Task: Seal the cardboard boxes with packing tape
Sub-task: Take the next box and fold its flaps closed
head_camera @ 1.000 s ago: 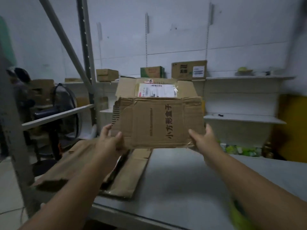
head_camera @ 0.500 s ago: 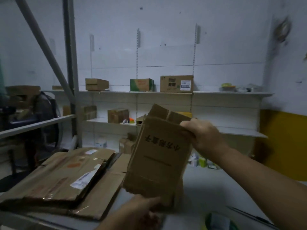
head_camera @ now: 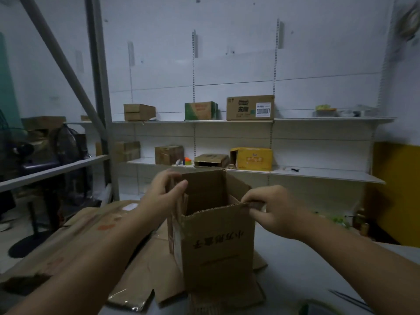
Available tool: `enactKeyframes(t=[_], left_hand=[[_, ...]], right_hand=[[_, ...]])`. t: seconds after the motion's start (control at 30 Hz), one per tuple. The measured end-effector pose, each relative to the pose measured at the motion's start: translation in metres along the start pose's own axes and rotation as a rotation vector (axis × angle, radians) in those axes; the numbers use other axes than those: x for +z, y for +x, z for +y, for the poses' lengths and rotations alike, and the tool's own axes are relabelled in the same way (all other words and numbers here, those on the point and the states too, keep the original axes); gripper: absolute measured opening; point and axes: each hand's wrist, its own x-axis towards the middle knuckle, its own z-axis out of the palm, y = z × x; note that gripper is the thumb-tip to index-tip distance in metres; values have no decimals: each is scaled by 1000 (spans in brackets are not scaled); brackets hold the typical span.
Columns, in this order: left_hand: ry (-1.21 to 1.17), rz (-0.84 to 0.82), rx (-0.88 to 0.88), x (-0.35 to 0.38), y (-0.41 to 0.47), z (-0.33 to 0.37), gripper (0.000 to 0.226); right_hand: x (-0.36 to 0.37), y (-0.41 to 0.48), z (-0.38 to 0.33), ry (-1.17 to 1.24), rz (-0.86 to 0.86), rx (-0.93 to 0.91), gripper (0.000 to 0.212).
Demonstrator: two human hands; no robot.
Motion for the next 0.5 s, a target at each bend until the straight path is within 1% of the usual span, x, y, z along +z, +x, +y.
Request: enactKeyframes(t=[0.07,0.13,0.23,0.27,0.3,0.37,0.43,0.47,0.5], left_hand=[[25,-102,-41,13,7,-6,29],[-18,-149,-56,24,13,-6,33],[18,-264,-45,33,17,-9,25],[-9,-319,-44,34,18,-12,30],[-61,-347,-50,34,18,-15,45],[-133,-276,-52,32,17,-19,79],[-109,-168,-8,33,17,-20,100],[-158,-127,-2,35,17,-22,101],[-260,-107,-31,37,16,-21,93]], right_hand=[[10,-1,3,60,54,69,14],[19,-1,6,91,67,118,14],[26,7,6,177,80,202,16],[29,10,4,240,98,223,19],[33,13,2,327,132,248,25],[41,15,1,453,263,279,43],[50,17,3,483,384,281,58],[53,17,4,489,411,285,64],[55,18,5,486,417,299,66]])
